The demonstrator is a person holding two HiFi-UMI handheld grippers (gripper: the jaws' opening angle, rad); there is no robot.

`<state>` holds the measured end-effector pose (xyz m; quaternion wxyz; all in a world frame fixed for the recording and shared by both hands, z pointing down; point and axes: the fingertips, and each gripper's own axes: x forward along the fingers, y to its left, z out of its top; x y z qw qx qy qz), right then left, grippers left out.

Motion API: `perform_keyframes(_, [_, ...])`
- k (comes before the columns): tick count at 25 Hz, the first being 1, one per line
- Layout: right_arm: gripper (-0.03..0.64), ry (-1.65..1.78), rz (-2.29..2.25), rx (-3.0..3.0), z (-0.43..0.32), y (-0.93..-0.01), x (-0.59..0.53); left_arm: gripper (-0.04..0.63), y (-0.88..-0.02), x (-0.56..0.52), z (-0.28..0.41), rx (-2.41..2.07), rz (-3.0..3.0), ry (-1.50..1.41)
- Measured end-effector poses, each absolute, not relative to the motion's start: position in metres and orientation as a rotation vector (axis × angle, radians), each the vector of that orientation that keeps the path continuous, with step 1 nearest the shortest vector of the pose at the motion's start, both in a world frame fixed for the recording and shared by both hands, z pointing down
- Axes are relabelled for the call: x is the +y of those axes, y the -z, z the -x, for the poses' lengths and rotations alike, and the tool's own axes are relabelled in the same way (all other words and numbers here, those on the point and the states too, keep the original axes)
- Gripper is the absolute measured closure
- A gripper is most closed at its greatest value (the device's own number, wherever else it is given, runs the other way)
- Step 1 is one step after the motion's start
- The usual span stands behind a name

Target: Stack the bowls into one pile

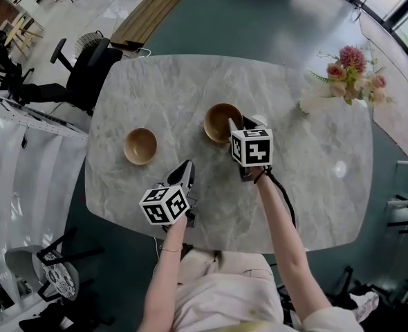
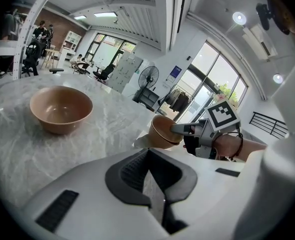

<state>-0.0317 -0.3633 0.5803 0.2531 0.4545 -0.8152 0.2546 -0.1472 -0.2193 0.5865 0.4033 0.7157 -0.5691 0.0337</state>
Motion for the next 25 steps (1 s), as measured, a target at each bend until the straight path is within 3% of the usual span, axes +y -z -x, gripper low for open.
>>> perform_keyframes(8, [0.45,-0.651,-1.275,-2.216,0.027,-0.576,-0.356,0.595,-0.582,-0.211,0.151,-1.467,-1.796,-0.089])
perform_keyframes(25, [0.474,-0.675,-1.196,-2.426,0.022,-0.536,-0.301,0.595,-0.546,-0.178,0.136,-1.557,-1.827,-0.001])
